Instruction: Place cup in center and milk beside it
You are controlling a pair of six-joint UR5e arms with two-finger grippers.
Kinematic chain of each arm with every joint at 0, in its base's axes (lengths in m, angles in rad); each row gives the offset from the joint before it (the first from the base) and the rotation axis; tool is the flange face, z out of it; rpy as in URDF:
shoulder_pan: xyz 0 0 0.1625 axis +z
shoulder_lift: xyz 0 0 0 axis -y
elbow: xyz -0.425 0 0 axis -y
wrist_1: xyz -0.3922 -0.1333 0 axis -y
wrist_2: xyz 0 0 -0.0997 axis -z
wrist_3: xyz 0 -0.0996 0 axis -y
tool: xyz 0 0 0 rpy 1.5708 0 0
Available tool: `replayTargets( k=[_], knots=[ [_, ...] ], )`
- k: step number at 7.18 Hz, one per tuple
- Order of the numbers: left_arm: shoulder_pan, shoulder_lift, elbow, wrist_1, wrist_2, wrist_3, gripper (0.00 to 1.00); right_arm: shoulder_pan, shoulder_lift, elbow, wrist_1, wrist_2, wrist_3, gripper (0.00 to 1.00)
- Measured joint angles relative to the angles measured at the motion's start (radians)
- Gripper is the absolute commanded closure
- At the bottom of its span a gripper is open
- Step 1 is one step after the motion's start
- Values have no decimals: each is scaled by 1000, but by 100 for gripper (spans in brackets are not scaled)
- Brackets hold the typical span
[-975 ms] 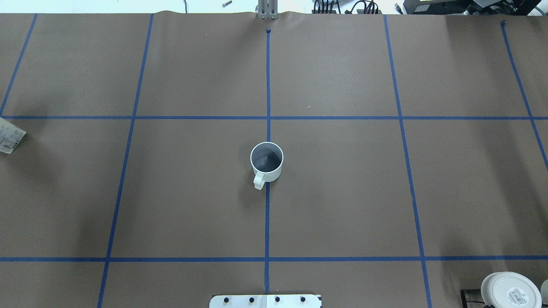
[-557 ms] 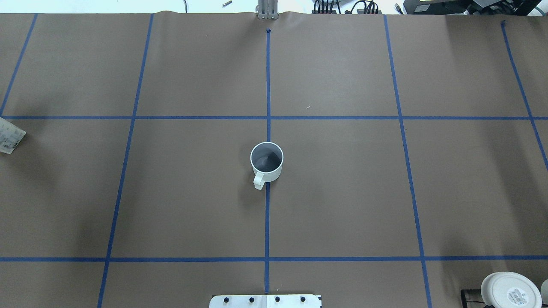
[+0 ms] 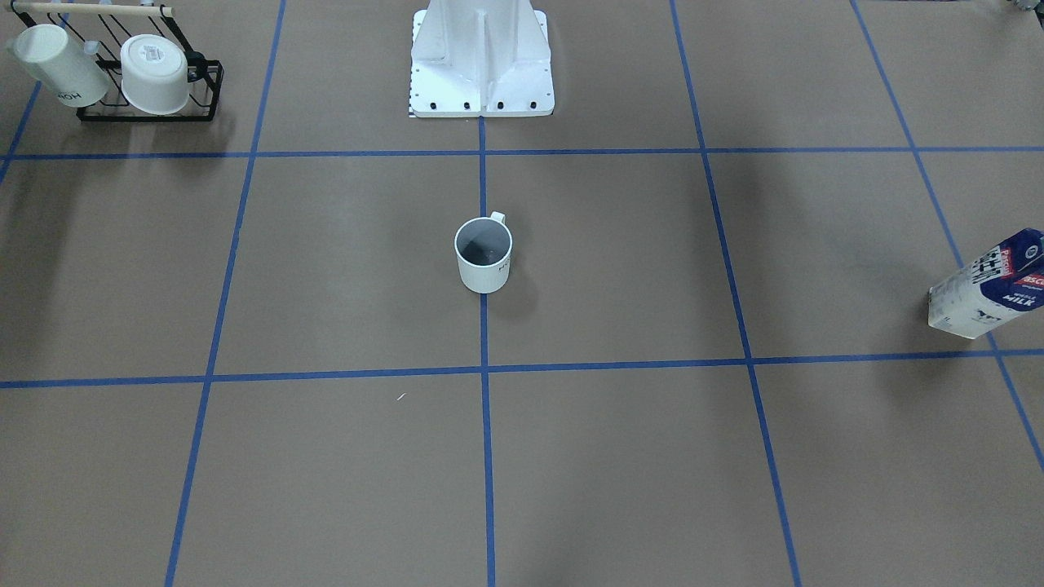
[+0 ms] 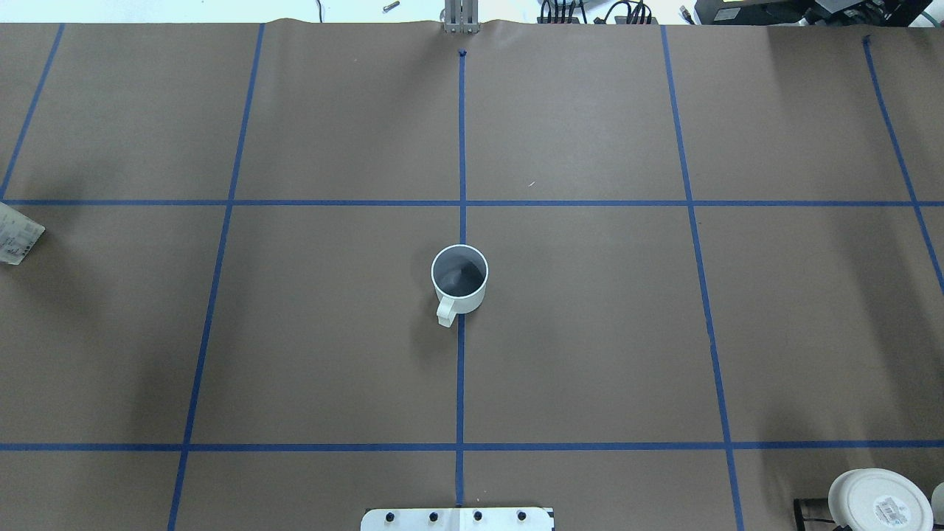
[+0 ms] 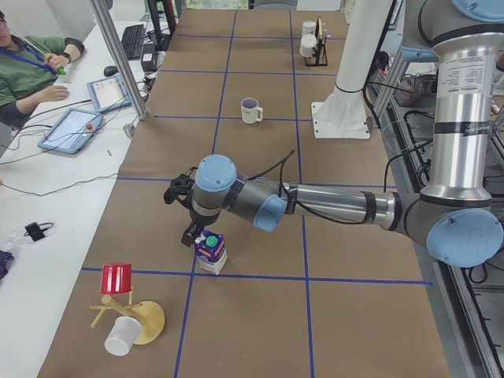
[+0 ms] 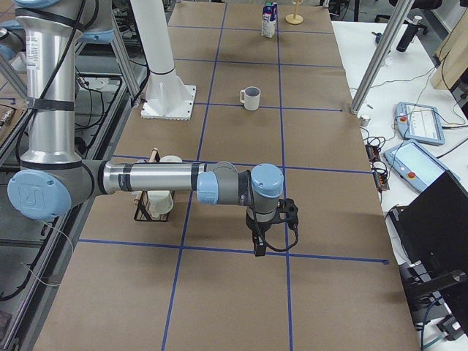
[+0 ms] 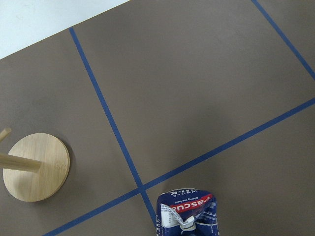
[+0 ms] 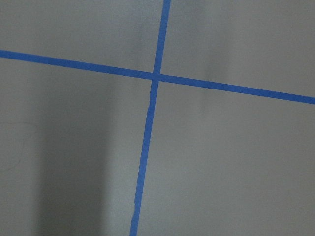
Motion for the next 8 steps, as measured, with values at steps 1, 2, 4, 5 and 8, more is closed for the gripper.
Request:
replayTargets(
  k=[1,2,4,5,8],
  knots=[
    [18,0,30,-37,2,-8,2,0,0,0,0,0,0,0],
    [36,-1,73,-89,2,-12,2,-1,0,-1,1,0,0,0],
    [71,-1,126,-152,2,-20,3,-1,-1,-2,2,-1,0,0],
    [89,-1,136,-160,2,-22,13,-1,-2,-2,3,-1,0,0],
    [122,-4,158,-165,1,-23,82,-1,-2,-3,4,-1,0,0]
  ],
)
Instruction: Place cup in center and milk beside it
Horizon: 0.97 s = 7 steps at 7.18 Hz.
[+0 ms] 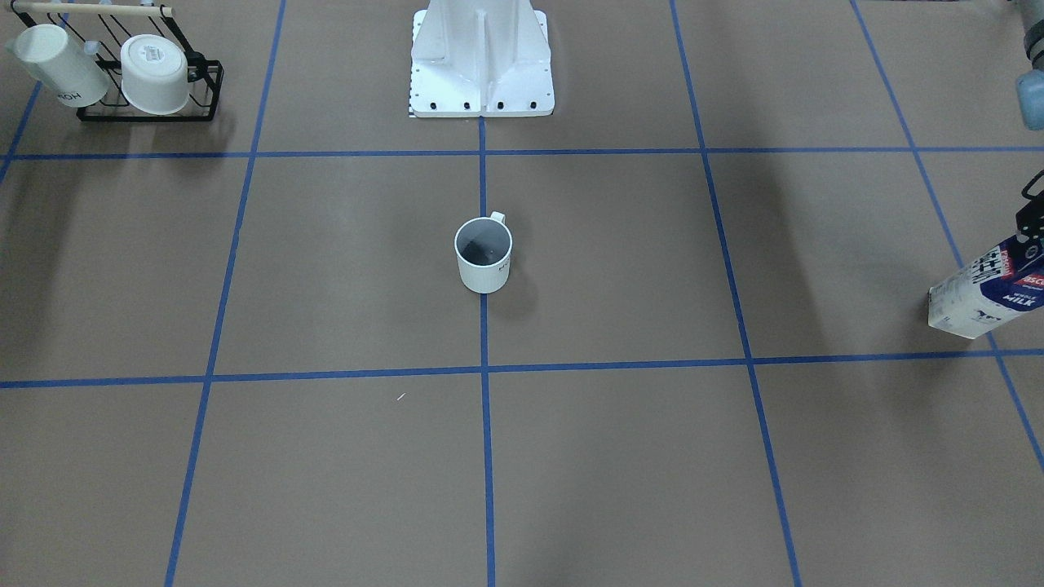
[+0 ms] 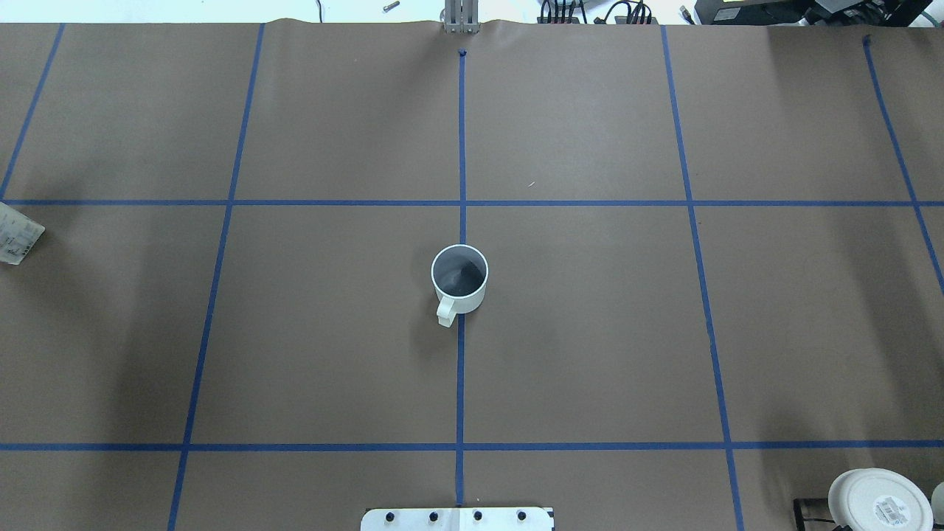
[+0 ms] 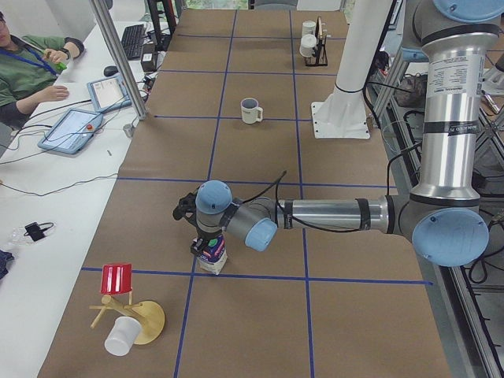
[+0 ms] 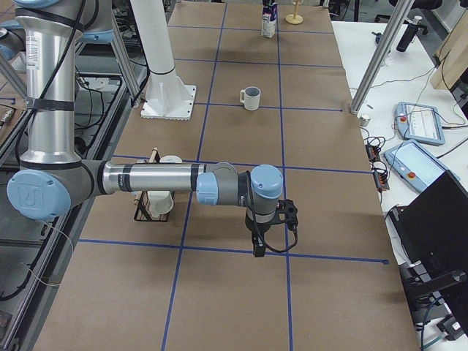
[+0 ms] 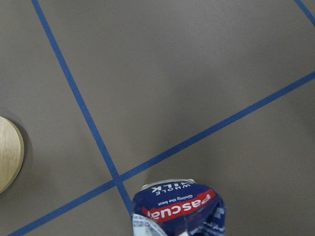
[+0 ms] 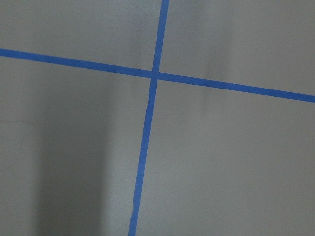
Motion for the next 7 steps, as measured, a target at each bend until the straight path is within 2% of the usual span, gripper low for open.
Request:
replayTargets(
  k=[1,7],
  knots=[
    [2,-1,7,-1,0,0,98,0,0,0,1,0,0,0],
    [2,-17,-9,8,-6,-10,100,-1,0,-1,5,0,0,0]
  ],
)
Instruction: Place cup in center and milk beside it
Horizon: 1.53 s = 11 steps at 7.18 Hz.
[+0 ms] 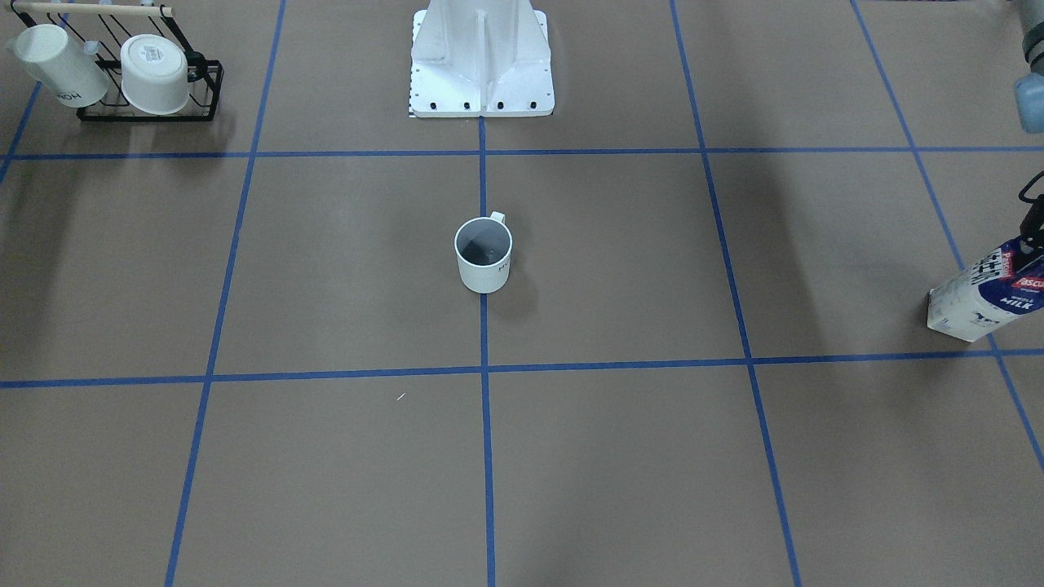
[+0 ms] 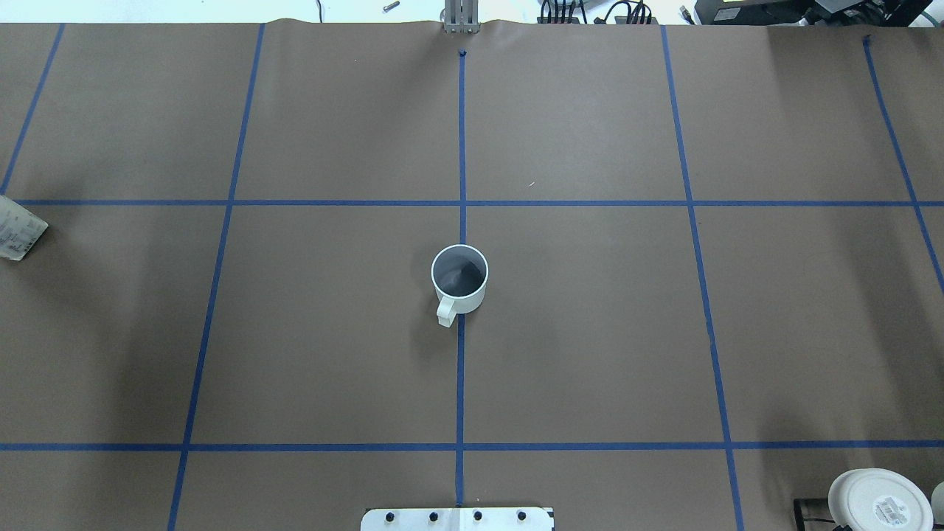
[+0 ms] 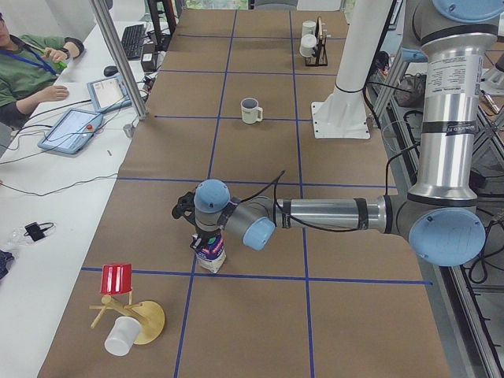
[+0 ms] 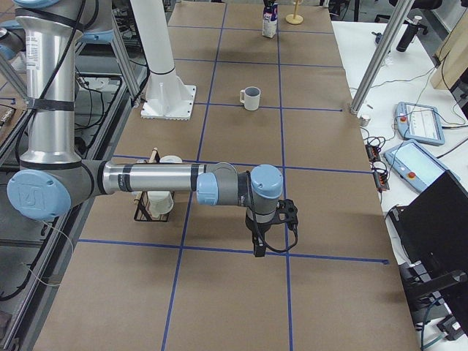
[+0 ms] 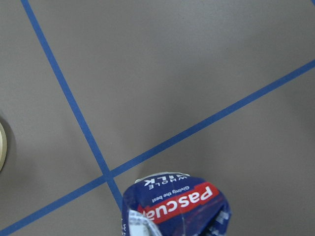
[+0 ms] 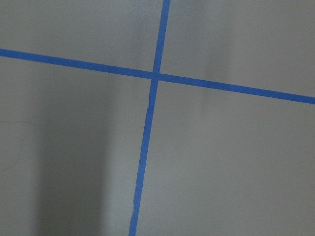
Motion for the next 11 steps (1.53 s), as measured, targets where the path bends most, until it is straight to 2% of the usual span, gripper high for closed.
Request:
replayTargets(
  k=[3,6,8,11],
  knots=[
    [-1,-24,-64,30,-28,-138,100,0,0,0,0,0,0,0],
    [32,-63,-224,116,-33,-417,100,0,0,-1,0,0,-1,0],
    [114,-151,-338,280,17,-552,100,0,0,0,-1,0,-1,0],
    [325,-374,-426,557,184,-784,100,0,0,0,1,2,0,0]
  ],
)
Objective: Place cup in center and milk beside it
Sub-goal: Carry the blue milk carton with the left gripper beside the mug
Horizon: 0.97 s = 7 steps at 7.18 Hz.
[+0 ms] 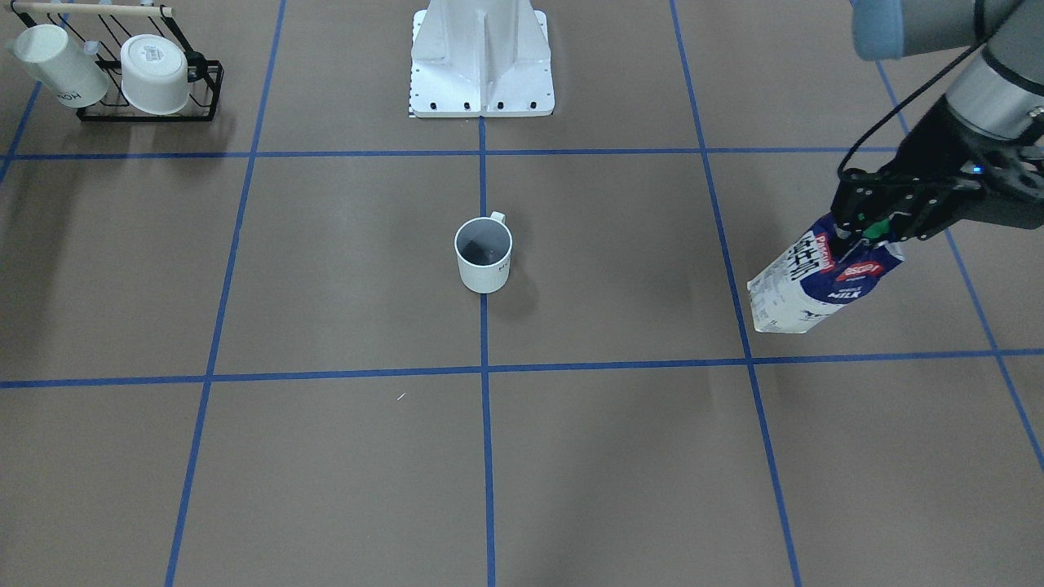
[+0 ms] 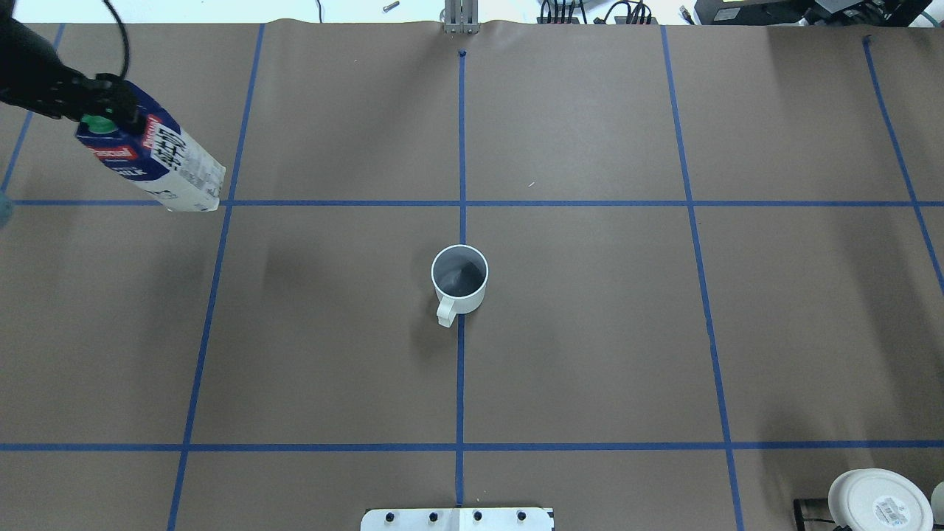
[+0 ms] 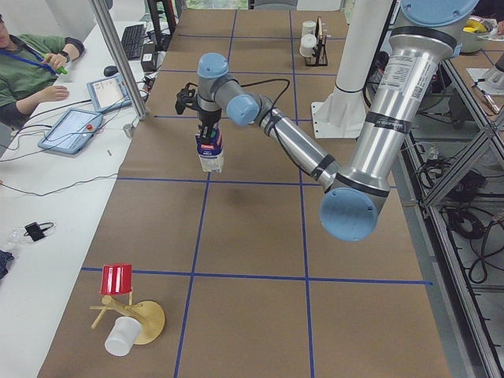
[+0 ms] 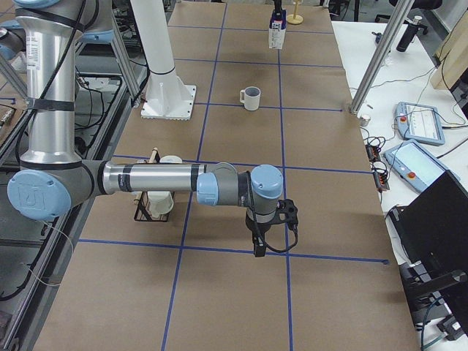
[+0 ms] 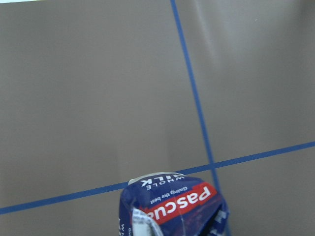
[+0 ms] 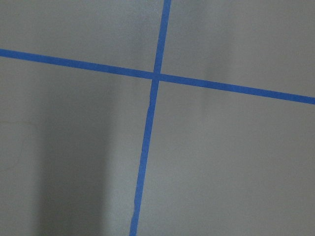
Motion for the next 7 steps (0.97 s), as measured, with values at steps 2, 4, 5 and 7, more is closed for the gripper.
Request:
replayTargets(
  k=[2,4,5,7],
  knots=[
    [180,-174,7,142,130,-190,100,0,0,-1,1,-1,0,0],
    [296,-301,62,205,216,-303,100,0,0,-8,1,-1,0,0],
    [334,-340,94,212,246,-325,100,0,0,-10,1,0,-1,0],
    [389,-378,125,215,268,-339,100,0,0,-13,1,2,0,0]
  ],
)
